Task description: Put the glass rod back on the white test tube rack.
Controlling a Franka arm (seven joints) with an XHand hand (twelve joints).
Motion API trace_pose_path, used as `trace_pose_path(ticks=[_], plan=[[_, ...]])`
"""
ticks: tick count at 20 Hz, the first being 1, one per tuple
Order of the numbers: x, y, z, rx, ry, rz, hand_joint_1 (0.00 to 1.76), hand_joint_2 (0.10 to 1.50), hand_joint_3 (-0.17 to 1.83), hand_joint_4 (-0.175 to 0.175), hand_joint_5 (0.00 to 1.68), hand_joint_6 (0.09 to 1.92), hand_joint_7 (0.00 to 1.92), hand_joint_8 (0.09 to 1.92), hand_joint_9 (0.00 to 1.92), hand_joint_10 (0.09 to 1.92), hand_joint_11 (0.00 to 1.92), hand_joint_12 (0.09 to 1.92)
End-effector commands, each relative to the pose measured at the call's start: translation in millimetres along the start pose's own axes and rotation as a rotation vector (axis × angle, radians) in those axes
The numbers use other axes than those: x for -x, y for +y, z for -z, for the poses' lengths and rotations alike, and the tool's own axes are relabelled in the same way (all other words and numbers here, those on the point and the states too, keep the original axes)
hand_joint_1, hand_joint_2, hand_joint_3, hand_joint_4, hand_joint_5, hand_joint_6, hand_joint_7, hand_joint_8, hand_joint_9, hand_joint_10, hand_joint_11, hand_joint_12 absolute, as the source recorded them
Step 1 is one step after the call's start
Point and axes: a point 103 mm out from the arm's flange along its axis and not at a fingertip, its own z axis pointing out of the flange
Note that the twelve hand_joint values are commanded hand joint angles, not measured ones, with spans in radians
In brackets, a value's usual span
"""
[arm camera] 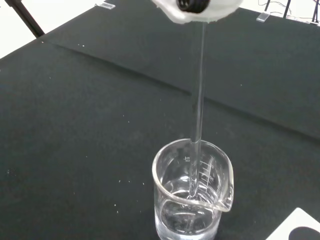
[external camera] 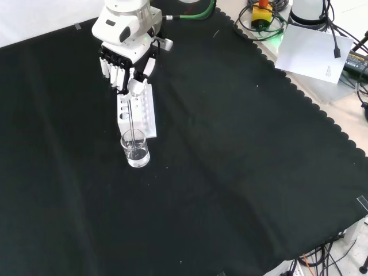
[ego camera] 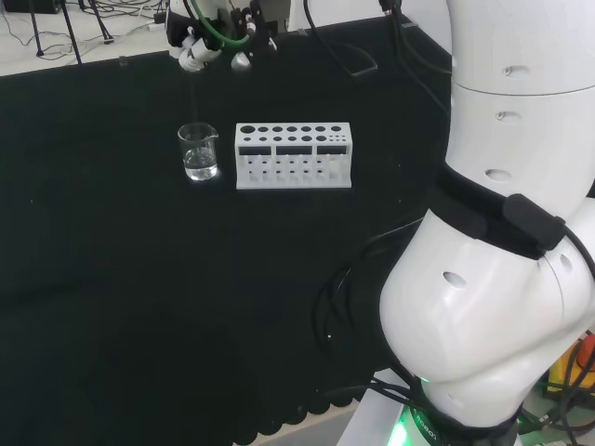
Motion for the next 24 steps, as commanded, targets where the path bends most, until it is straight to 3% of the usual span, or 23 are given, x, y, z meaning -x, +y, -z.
trace_pose_path(ticks=[1, 9, 15, 24], plan=[[5, -5, 2, -0.018, 0.002, -0.014, 1.29, 1.08, 0.00, -0.175, 1.11, 0.48, 1.07, 1.18, 1.55, 0.95, 1.39, 1.17], [11, -15, 20, 0.022, 0.008, -0.023, 1.29, 1.08, 0.00, -0.175, 1.11, 0.48, 1.07, 1.18, 1.55, 0.94, 1.39, 1.17], [16, -29, 50, 0.053, 0.020, -0.032, 1.29, 1.08, 0.00, -0.175, 1.11, 0.48, 1.07, 1.18, 1.55, 0.95, 1.39, 1.17], [43, -64, 95, 0.084, 0.009, -0.132, 1.29, 1.08, 0.00, -0.175, 1.11, 0.48, 1.07, 1.18, 1.55, 0.95, 1.39, 1.17]])
